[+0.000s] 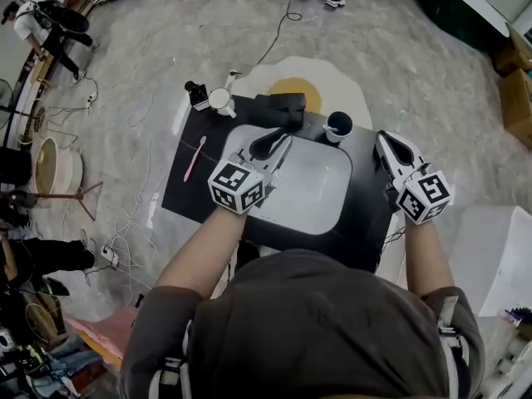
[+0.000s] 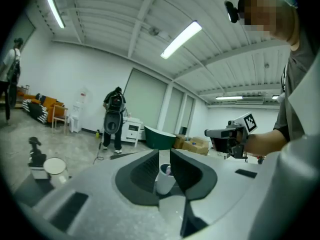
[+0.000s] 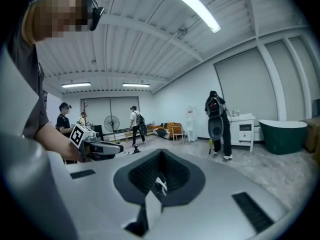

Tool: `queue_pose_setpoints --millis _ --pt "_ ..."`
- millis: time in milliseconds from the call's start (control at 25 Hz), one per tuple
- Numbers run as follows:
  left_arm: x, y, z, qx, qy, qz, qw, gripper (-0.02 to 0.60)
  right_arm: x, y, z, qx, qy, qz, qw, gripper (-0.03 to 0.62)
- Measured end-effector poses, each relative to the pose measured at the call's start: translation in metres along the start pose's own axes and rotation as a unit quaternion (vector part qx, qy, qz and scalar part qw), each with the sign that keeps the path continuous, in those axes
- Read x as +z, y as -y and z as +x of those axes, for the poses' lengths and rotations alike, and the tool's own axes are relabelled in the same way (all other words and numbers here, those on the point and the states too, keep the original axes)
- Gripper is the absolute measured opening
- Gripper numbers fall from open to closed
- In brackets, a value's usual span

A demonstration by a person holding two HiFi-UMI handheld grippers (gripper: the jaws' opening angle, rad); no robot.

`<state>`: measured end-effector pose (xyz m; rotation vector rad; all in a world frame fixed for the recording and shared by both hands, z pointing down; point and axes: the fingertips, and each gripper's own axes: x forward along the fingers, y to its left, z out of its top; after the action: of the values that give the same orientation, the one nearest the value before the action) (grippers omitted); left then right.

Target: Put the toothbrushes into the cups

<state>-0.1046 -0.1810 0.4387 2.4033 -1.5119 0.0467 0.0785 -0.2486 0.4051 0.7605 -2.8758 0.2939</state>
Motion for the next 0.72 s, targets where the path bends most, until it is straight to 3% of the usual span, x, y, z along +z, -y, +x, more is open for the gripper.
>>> queue_pose_setpoints --millis 160,400,560,720 --pt "-0.018 -0.072 -0.071 0.059 -0.013 -0.004 0.9982 0.041 -0.001 -0.058 0.066 0.043 -0.016 -0.017 0.999 -0.008" --pt "-0.067 -0.176 -0.159 0.114 -0.1 -0.001 0.9884 0.041 -0.005 -0.143 0.159 0.076 -0.039 -0.031 0.996 -0.006" --pt "-0.107 -0.234 -0.189 0.13 -0.165 -0.022 0.9775 0.041 -0.013 -0.191 0.21 0.087 -0.057 -0.028 0.994 -0.008" --pt "-0.139 -0.27 -0.182 0.123 -0.212 -0.03 0.969 0.06 -0.026 -0.217 0.244 0.084 -0.075 -0.025 0.993 -0.006"
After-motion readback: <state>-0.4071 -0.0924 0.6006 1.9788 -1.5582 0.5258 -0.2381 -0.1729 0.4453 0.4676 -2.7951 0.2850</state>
